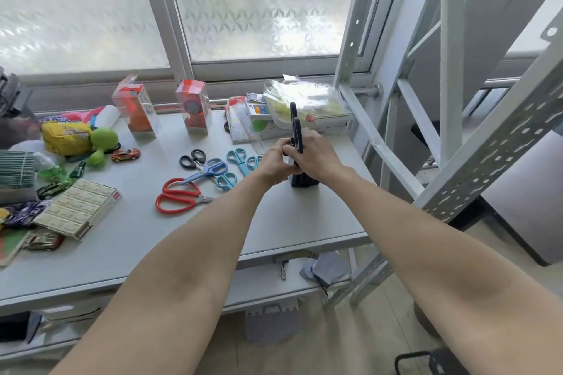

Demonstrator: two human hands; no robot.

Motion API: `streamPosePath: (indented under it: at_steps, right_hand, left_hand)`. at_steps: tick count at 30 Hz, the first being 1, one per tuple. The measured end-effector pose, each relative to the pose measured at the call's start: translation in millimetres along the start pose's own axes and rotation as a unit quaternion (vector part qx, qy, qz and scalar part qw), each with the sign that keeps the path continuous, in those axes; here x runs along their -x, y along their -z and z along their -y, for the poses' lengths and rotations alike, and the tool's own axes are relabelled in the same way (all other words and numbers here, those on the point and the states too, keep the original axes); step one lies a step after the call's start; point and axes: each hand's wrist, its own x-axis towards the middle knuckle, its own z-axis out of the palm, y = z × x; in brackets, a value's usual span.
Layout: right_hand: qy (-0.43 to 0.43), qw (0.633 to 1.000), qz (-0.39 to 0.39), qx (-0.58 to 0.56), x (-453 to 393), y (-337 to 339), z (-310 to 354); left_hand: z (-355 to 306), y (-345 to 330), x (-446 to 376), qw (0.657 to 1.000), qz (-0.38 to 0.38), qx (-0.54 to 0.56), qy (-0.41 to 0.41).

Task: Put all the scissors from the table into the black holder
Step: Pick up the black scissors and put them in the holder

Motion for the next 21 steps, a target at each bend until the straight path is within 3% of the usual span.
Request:
streamPosePath:
  at_steps: [13,21]
  right_hand:
    - [0.027,0.999,0.028,0.035,7,7,3]
    - [-0.007,0.998,-0.013,0.057,4,14,7]
  left_hand:
    - [8,-3,0,1.0,-0.007,0.02,-0.019]
    - [15,-6,-3,0.999,-0.034,-0.016,-0.014]
